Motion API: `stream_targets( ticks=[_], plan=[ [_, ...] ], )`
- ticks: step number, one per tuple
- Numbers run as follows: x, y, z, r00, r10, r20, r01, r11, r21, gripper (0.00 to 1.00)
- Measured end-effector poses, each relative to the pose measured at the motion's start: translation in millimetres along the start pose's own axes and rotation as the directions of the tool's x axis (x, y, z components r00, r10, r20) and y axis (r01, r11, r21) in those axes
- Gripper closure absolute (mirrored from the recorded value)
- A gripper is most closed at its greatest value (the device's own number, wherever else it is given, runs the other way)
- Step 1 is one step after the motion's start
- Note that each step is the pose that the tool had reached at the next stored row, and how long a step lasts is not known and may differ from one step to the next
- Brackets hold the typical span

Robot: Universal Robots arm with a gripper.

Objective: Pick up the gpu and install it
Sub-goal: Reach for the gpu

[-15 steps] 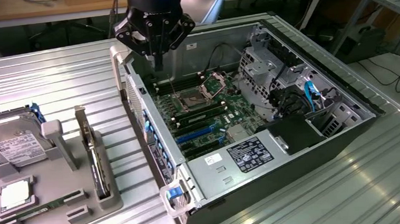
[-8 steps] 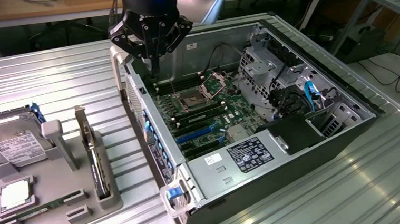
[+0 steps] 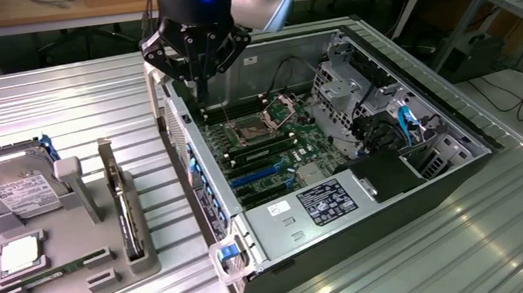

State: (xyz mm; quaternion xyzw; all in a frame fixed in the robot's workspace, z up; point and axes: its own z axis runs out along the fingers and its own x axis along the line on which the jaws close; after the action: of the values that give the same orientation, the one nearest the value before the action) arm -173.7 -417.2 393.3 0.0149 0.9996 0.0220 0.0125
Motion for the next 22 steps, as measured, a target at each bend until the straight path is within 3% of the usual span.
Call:
stream_targets(
  ticks=[22],
  plan=[
    [23.3,-24.3,-1.6,1.0000,-0.004,-0.0001,0.004,1.0000,-0.0001,0.89]
  ],
)
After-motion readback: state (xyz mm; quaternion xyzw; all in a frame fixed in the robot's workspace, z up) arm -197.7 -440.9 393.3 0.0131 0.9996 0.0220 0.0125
